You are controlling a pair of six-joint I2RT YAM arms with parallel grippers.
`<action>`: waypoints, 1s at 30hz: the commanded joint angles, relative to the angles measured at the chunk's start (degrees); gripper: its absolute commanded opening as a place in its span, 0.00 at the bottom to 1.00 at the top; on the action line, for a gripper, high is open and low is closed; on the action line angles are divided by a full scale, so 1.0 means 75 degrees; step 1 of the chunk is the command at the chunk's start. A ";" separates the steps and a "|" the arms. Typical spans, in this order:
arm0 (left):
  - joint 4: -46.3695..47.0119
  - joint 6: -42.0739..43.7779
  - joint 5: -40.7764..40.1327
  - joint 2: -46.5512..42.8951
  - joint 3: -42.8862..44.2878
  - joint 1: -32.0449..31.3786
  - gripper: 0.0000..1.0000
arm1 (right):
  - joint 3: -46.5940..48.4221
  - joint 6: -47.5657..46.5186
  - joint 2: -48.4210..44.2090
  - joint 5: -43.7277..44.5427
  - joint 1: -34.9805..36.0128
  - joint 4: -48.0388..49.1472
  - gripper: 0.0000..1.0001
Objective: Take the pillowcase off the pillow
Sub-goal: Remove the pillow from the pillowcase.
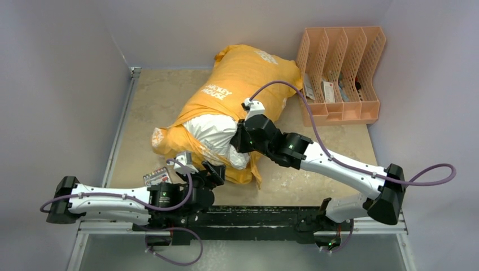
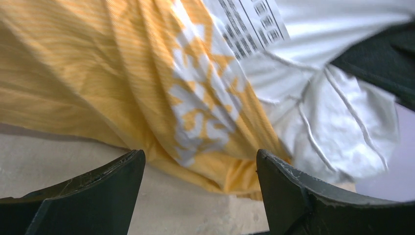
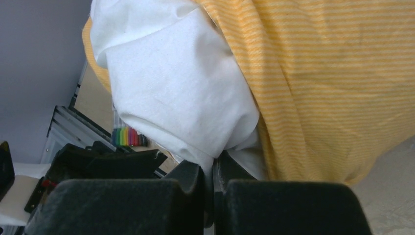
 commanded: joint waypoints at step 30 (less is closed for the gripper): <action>0.2088 0.0056 0.3899 -0.0296 -0.2886 0.2600 0.00 | 0.0706 -0.1093 -0.1209 0.1001 -0.0145 0.0896 0.10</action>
